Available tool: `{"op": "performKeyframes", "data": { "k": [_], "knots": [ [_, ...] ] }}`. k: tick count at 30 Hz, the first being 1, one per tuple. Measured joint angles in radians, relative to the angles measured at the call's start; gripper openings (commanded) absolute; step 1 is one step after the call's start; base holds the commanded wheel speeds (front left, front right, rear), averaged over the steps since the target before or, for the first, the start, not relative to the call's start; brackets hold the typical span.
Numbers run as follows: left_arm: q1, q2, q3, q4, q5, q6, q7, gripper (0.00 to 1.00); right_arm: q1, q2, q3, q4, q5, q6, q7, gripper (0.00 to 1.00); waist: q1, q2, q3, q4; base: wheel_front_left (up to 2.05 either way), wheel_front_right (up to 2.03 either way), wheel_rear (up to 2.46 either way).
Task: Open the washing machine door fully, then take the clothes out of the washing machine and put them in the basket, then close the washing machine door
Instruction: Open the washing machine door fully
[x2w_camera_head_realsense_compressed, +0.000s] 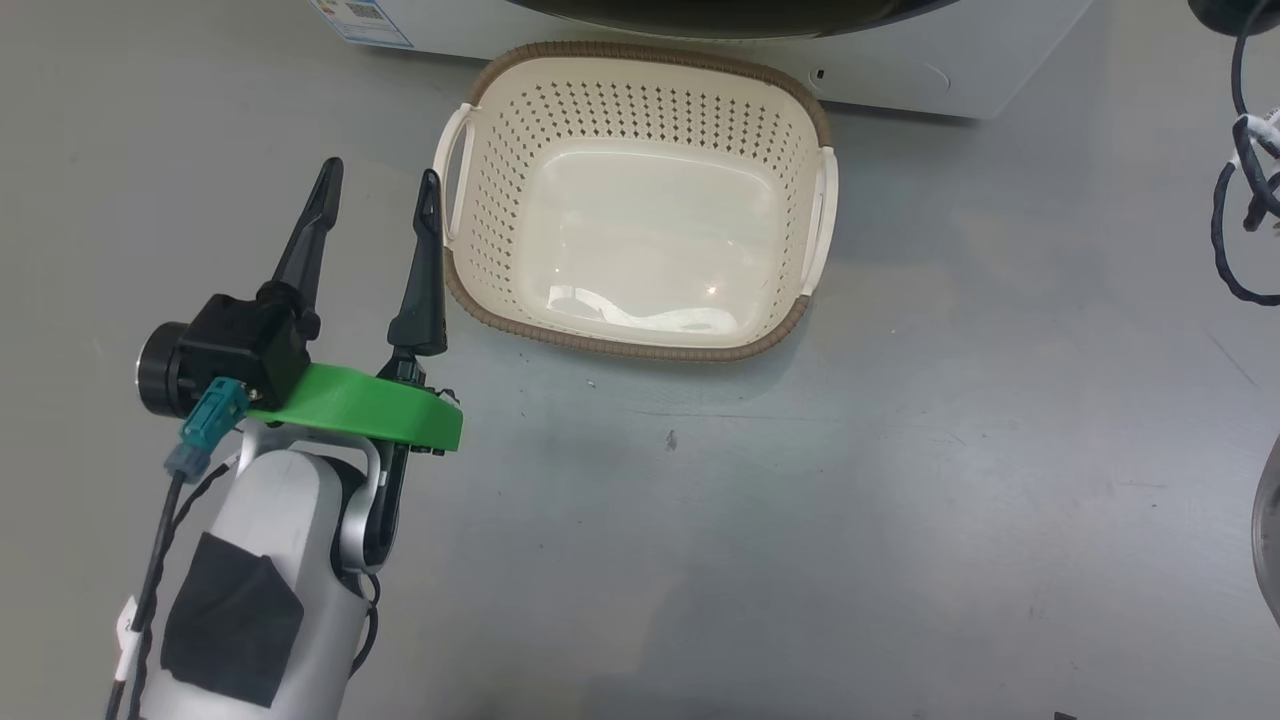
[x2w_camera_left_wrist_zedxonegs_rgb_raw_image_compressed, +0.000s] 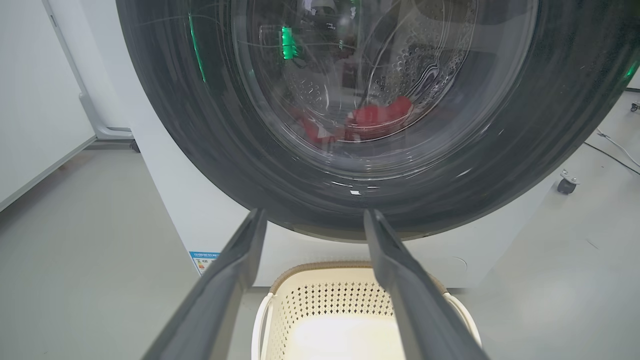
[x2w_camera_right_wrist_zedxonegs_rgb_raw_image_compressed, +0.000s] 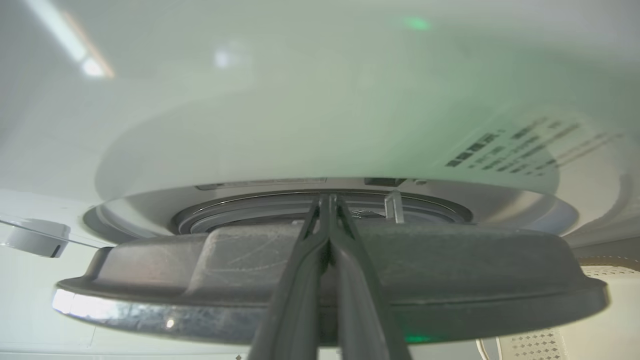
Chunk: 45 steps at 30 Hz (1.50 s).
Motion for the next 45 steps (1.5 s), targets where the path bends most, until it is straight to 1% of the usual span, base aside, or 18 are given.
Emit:
{"op": "performKeyframes", "data": {
  "k": [5, 16, 19, 22, 33, 35, 45],
  "knots": [
    [-0.002, -0.002, 0.007, 0.004, 0.005, -0.001, 0.0, 1.0, 0.0, -0.006, -0.006, 0.016, 0.037, 0.013, 0.049, 0.0, 0.0, 0.0, -0.001, -0.005, 0.0, 0.0, 0.0],
    [-0.002, -0.003, 0.018, 0.024, 0.01, -0.002, 0.0, 1.0, 0.002, -0.006, -0.005, 0.041, 0.081, 0.022, 0.138, 0.0, 0.0, 0.0, -0.011, -0.023, 0.0, 0.0, 0.0],
    [-0.002, -0.004, 0.025, 0.032, 0.016, -0.009, 0.0, 1.0, 0.007, -0.005, -0.002, 0.05, 0.089, 0.024, 0.159, 0.0, 0.0, 0.0, -0.016, -0.028, 0.0, 0.0, 0.0],
    [-0.002, -0.004, 0.028, 0.036, 0.02, -0.009, 0.0, 1.0, 0.022, 0.001, -0.002, 0.053, 0.104, 0.03, 0.181, 0.0, -0.0001, 0.0, -0.025, -0.034, 0.0, 0.0, 0.0],
    [0.001, -0.005, 0.032, 0.065, 0.034, -0.018, 0.0, 1.0, 0.078, 0.025, 0.016, 0.061, 0.132, 0.032, 0.248, 0.0, -0.0001, 0.0, -0.066, -0.059, 0.0, 0.0, 0.0],
    [0.003, -0.005, 0.032, 0.067, 0.034, -0.018, 0.0, 1.0, 0.092, 0.03, 0.018, 0.061, 0.137, 0.039, 0.259, 0.0, -0.0001, 0.0, -0.075, -0.062, 0.0, 0.0, 0.0],
    [0.041, -0.004, 0.04, 0.098, 0.043, -0.019, 0.0, 1.0, 0.167, 0.058, 0.034, 0.053, 0.158, 0.04, 0.306, 0.0, -0.0001, 0.0, -0.126, -0.083, 0.0, 0.0, 0.0]
  ]
}}
